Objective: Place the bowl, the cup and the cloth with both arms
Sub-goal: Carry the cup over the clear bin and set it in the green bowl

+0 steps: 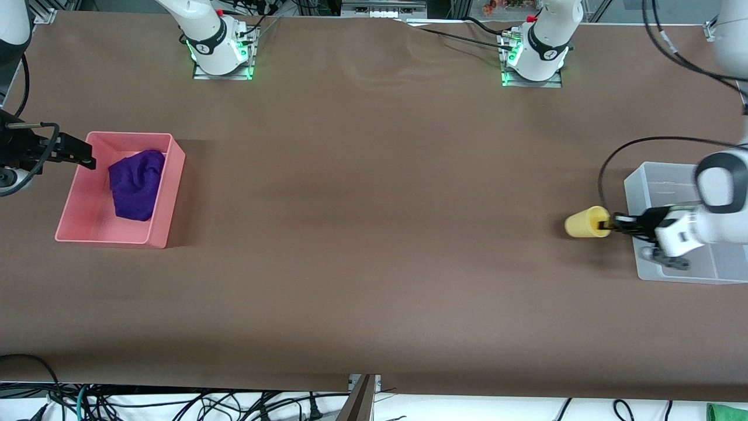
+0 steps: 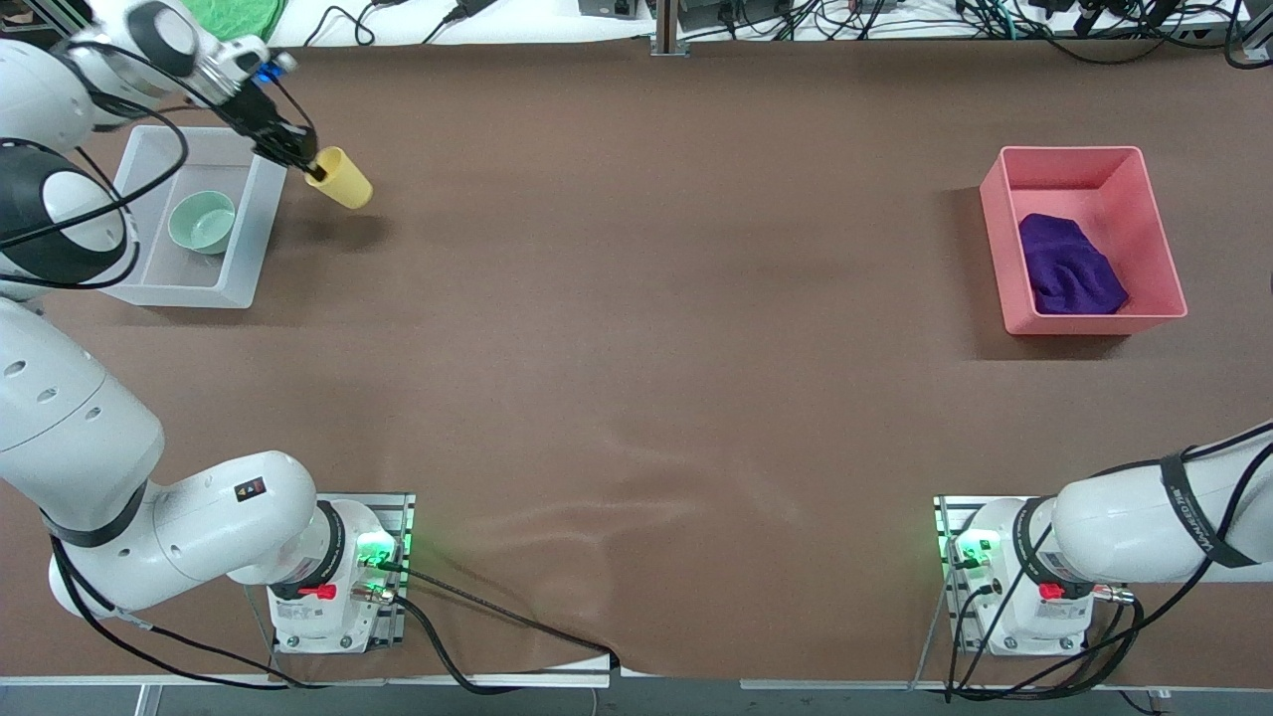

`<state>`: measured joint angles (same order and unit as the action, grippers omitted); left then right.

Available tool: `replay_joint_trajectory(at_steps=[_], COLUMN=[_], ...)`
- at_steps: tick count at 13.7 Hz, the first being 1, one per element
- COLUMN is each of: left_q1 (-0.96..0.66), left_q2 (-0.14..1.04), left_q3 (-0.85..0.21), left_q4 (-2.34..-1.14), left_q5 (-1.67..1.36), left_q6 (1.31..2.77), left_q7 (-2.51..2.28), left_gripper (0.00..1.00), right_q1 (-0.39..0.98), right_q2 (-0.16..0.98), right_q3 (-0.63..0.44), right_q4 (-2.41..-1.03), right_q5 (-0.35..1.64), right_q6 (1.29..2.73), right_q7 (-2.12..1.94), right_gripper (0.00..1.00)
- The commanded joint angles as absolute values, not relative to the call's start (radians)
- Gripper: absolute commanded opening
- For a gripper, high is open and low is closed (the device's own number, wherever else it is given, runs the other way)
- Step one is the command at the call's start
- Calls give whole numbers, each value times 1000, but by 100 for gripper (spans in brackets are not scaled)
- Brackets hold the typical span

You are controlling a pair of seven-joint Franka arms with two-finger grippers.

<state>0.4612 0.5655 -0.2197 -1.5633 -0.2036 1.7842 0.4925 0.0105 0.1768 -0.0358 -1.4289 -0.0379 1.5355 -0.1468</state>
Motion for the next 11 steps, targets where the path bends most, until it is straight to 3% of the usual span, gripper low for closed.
replay_joint_trajectory(at_steps=[1, 5, 7, 11], left_q1=[494, 555, 619, 680], left_q2=[572, 577, 584, 670], left_q3=[-204, -192, -190, -190], left_q4=[-1410, -1330, -1336, -1368], left_q5=[-140, 109, 170, 170], left_q6=[1608, 1578, 1713, 1790], left_q7=[511, 638, 772, 827], left_gripper=[0, 0, 0, 0], right_q1=[9, 9, 9, 8], right_q2=[176, 178, 178, 178], right_q3=[-32, -32, -32, -32], right_q4=[-1425, -1425, -1425, -1425], right_q5=[-28, -25, -18, -20], right_q6=[1525, 1523, 1523, 1523], right_q7=[-126, -109, -95, -98], right_gripper=[100, 100, 100, 100])
